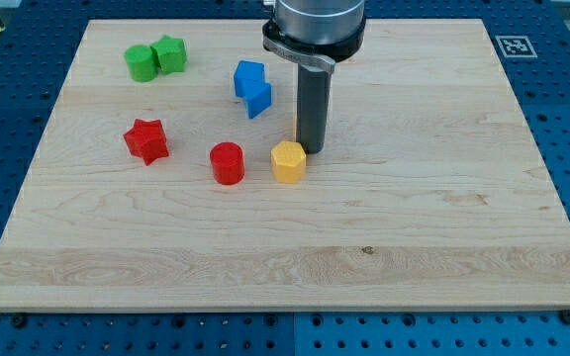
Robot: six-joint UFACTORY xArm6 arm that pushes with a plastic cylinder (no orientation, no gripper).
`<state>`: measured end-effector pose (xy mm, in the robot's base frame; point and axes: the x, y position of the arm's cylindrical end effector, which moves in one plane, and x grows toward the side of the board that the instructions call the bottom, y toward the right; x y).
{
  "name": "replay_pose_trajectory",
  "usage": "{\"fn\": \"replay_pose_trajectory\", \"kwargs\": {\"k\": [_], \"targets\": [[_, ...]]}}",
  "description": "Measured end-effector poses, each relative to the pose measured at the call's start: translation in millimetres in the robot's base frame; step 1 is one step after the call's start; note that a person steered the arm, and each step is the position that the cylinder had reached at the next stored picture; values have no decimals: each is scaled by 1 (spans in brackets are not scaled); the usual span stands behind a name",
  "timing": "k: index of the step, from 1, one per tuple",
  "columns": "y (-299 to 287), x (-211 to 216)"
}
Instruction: Place your arm to the left of the blue triangle
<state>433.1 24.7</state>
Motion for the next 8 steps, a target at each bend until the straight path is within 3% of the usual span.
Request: {"fn": "replay_pose_trajectory", "kwargs": {"k": [2, 3, 4, 5, 7, 8], "targets": [[60, -17], [66, -69], [35, -125], [-34, -147], [-152, -146], [-150, -115]]}}
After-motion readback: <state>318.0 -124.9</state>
